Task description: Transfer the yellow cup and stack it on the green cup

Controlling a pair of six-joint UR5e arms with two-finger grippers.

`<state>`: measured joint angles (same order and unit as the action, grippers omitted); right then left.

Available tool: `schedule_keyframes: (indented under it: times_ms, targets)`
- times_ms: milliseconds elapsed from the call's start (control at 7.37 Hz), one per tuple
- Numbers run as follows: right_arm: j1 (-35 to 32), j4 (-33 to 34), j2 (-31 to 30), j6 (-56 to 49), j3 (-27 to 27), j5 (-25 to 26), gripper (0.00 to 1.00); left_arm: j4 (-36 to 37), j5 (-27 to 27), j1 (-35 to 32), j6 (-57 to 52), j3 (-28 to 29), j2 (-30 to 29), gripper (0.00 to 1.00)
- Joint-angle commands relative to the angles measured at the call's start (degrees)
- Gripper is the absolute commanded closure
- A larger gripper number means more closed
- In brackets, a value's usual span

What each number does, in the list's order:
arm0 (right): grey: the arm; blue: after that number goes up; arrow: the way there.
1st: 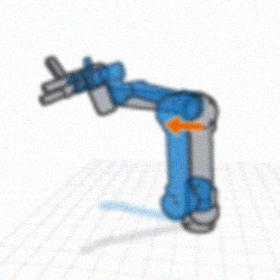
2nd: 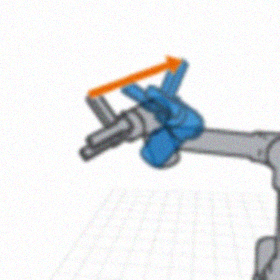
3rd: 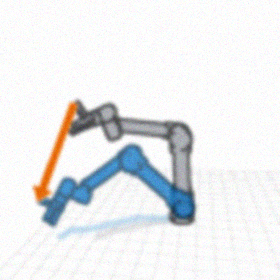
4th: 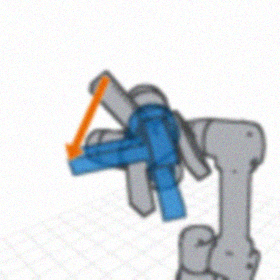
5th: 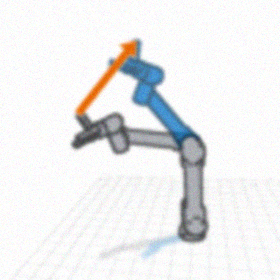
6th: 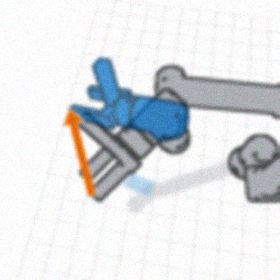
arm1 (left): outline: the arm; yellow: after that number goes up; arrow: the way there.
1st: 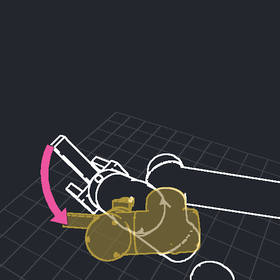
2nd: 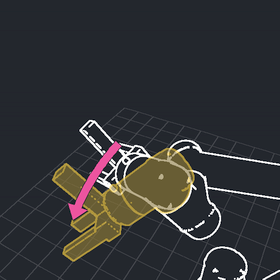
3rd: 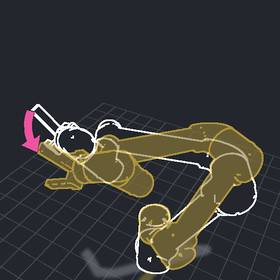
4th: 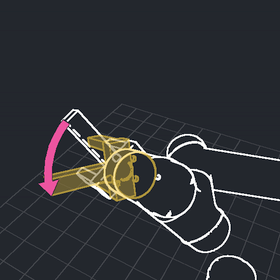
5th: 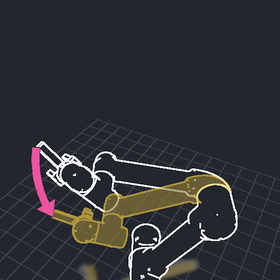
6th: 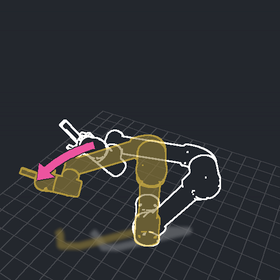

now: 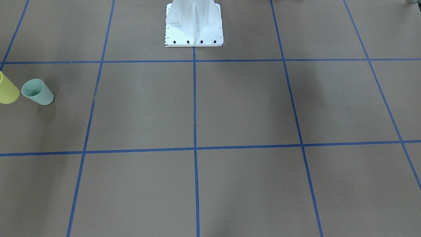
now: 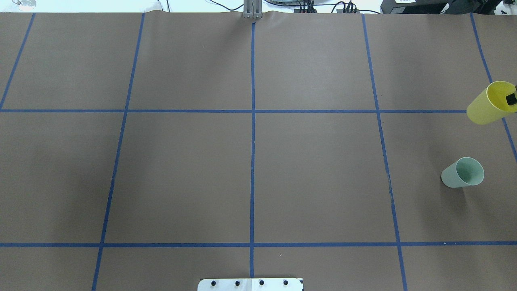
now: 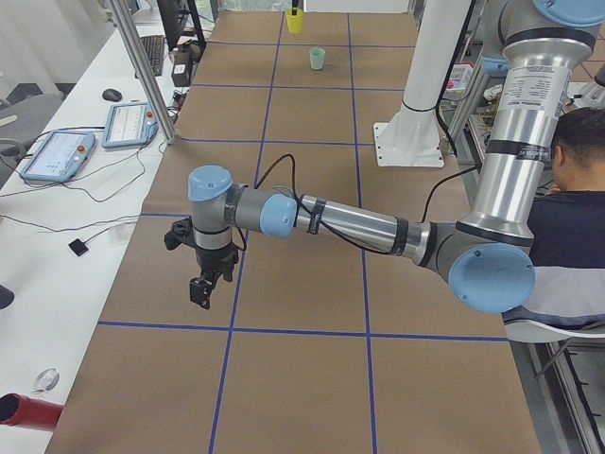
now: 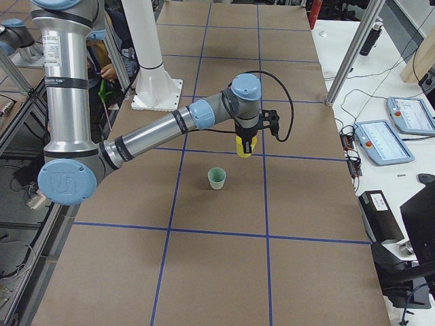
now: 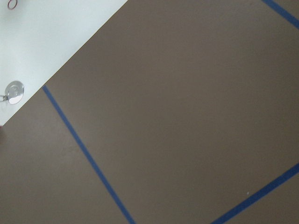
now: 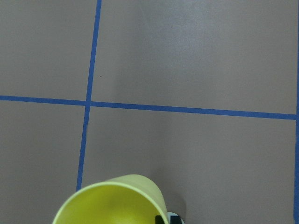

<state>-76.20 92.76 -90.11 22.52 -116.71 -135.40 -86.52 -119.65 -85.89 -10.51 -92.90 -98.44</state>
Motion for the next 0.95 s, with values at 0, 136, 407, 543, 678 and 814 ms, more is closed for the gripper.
schedule_keyframes:
  times_ms: [0,136,407,543,678,814]
  targets:
    - [0.0,-1.44,-0.76,0.06,0.69,-0.04,1.0,2.49,-8.35,-5.39,0.84,-0.35,5.69,0.0]
    - [0.0,-1.53,-1.46,0.15,0.6,-0.21,1.0,1.53,-13.97,-7.34,0.75,-0.78,9.72,0.0]
    - [1.75,-6.23,-6.79,0.59,0.51,-0.21,1.0,0.12,-15.26,-8.33,0.84,-4.46,13.44,0.0]
    - [2.98,-11.93,-11.01,1.03,0.69,-0.3,1.0,0.03,-15.35,-8.24,0.84,-4.56,13.45,0.0]
    - [4.56,-15.12,-12.62,3.73,0.69,-0.39,1.0,0.03,-15.43,-8.24,0.84,-4.65,13.45,0.0]
    - [8.4,-19.07,-13.76,8.8,1.3,-0.21,1.0,-0.06,-15.61,-8.24,0.84,-4.65,13.45,0.0]
